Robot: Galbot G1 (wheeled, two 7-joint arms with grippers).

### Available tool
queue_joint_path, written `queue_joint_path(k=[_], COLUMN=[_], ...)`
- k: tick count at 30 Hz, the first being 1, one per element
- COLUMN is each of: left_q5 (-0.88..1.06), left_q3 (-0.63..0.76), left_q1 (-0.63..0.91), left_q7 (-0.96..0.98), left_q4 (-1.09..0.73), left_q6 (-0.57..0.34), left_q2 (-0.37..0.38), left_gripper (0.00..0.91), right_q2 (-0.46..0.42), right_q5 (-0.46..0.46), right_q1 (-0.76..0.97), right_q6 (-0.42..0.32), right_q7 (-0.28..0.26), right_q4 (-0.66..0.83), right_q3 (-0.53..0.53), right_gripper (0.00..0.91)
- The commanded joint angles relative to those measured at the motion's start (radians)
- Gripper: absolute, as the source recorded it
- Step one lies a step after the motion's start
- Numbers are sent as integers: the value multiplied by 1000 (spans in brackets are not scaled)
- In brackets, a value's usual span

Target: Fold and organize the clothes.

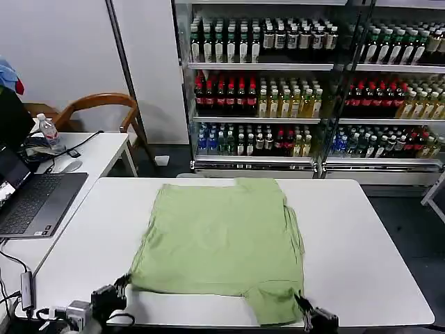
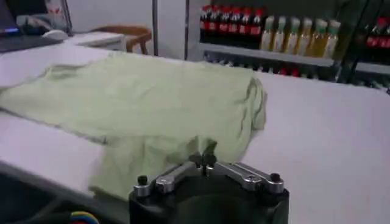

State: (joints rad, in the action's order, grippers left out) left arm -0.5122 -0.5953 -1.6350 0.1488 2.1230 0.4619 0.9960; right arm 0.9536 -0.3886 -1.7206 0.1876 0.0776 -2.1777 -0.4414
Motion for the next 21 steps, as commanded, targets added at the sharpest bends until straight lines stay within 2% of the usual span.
queue_joint_path(k=[1, 10, 21], left_q5=[-80, -168, -183], left_q3=[-2, 37, 92], left_q1=[139, 287, 412], left_q7=[-21, -40, -56], left_q4=[-58, -168, -290], left_q6=[-18, -5, -21], left_q2=[-14, -33, -22], left_gripper=[60, 60, 60], right_q2=[6, 58, 73], right_q5=[-27, -17, -3], right_q1=[315, 547, 633], right_q6=[30, 41, 38], right_q7=[-5, -1, -9], right_q4=[108, 309, 408], right_q3=[35, 159, 202], right_gripper=[0, 0, 0])
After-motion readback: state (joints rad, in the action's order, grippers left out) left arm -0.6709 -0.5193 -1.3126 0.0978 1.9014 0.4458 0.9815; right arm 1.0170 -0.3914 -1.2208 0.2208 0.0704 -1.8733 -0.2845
